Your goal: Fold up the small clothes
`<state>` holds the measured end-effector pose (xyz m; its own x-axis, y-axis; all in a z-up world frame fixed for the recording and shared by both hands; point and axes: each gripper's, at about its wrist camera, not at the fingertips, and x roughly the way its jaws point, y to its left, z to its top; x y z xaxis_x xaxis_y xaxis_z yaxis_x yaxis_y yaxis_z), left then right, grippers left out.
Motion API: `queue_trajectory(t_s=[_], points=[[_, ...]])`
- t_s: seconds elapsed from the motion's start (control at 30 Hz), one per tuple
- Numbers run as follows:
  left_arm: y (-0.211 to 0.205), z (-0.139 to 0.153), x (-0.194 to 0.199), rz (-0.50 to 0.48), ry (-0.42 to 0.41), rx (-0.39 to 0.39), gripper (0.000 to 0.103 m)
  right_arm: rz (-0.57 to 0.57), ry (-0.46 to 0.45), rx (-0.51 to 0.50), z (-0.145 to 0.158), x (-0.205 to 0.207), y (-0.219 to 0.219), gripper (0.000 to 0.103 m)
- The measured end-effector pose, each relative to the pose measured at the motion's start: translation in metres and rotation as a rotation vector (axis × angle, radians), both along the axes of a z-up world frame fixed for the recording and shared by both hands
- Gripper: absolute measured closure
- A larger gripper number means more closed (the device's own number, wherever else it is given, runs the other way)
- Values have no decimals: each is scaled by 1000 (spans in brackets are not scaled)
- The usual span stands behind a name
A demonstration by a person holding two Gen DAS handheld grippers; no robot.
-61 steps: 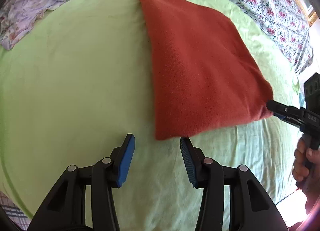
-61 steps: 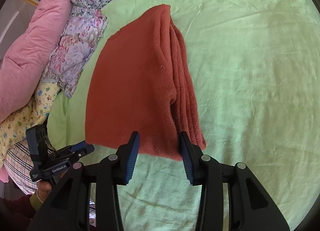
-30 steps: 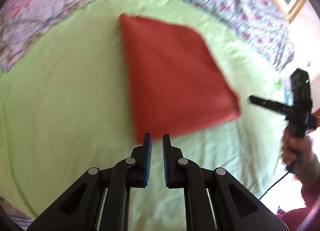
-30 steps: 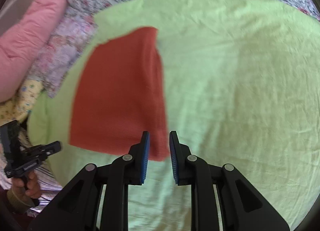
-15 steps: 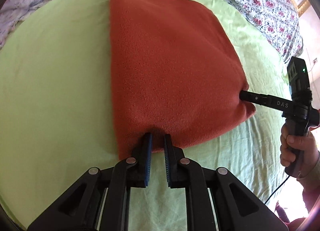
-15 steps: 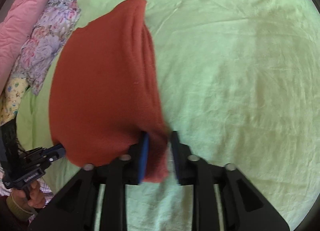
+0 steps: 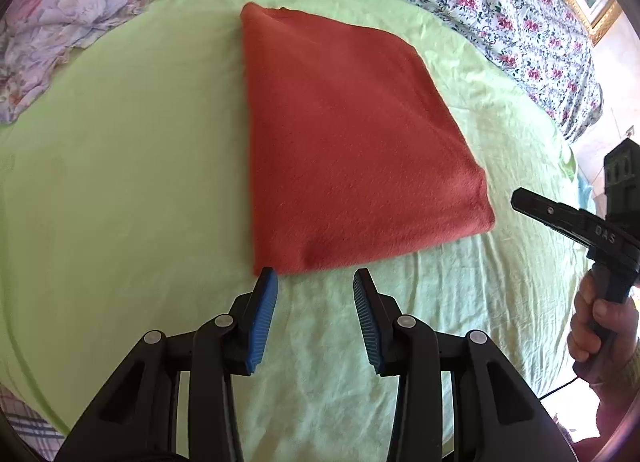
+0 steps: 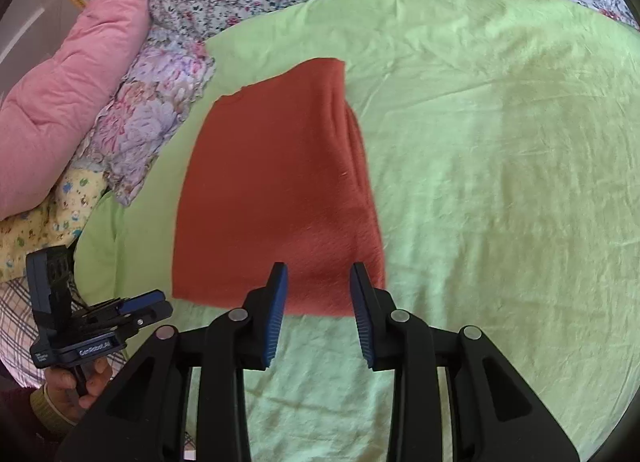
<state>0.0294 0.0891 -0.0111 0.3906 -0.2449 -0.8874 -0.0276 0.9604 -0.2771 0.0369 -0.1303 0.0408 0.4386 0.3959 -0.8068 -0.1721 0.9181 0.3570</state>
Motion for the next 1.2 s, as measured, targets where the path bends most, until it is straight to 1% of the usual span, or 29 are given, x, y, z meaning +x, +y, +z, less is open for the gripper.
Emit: queue_trajectory(t_s=[0.07,0.13,0.23,0.27,0.33,0.37,0.43,0.57,0.73,0.8,0.93,1.03,1.1,1.2], points=[[0,2,-6,-1,-6,22,63,24,-10,-17,1,-9,6,66],[2,3,-13,-5,-13,34,61,45,-18,-42,0,-16,14,58],[1,9,-26,-17,-35,71,53,75,-35,-74,0,-30,23,53],[0,11,-31,-22,-45,93,48,81,-39,-83,-1,-33,24,51],[1,14,-38,-34,-59,117,45,96,-45,-105,-1,-43,28,46],[1,15,-41,-42,-61,127,41,107,-49,-110,-2,-49,30,45],[2,16,-51,-45,-64,144,39,115,-53,-124,-3,-58,32,39],[5,14,-63,-43,-53,172,31,119,-54,-139,-6,-76,34,36],[6,11,-72,-40,-51,237,30,122,-58,-158,-10,-89,36,30],[8,12,-72,-36,-56,251,28,128,-66,-172,-11,-91,38,28],[9,15,-71,-33,-60,270,27,140,-93,-198,-9,-93,46,18],[8,16,-72,-25,-61,289,27,152,-92,-200,-10,-92,51,16],[7,16,-71,-25,-63,304,24,164,-91,-207,-11,-92,55,14],[6,16,-68,-17,-64,316,23,164,-94,-216,-10,-88,59,10]])
